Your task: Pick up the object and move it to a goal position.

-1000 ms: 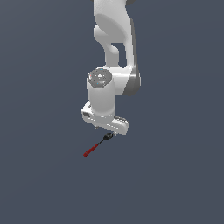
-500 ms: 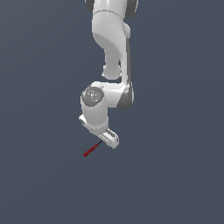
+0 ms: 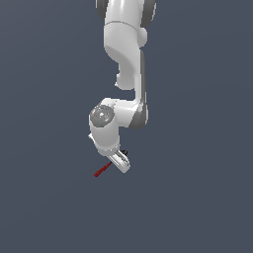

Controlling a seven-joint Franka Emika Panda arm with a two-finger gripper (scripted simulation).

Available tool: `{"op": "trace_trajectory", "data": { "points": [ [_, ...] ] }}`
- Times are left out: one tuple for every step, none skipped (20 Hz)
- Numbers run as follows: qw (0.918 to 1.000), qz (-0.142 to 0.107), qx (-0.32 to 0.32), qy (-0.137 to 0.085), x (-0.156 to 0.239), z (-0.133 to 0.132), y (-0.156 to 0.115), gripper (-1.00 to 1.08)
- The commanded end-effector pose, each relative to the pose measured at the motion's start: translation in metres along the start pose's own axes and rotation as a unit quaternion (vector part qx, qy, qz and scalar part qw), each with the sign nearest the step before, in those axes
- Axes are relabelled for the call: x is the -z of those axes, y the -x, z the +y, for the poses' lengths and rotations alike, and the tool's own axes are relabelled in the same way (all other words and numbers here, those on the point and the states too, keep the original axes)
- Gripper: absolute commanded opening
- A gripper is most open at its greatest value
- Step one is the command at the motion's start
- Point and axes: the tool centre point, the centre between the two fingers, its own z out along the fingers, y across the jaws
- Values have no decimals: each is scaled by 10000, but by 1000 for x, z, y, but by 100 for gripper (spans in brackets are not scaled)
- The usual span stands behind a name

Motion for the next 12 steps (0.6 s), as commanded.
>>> {"op": "trace_trajectory", "data": {
  "points": [
    [10000,0,-1,0,0,0,0,100],
    [10000,0,-1,0,0,0,0,100],
    [10000,0,-1,0,-1,0,0,100],
    [10000,0,-1,0,-3,0,0,100],
    [10000,0,-4,0,-6,0,0,100],
    [10000,0,-4,0,-9,0,0,100],
    [10000,1,-7,0,-13,0,0,100],
    [10000,1,-11,-1,-18,0,0,100],
    [10000,1,-14,-1,-23,1,0,100],
    [10000,1,-18,-1,-29,1,0,100],
    [10000,1,-18,-1,-34,1,1,100],
    [10000,2,-23,-1,-39,1,0,100]
  ]
}}
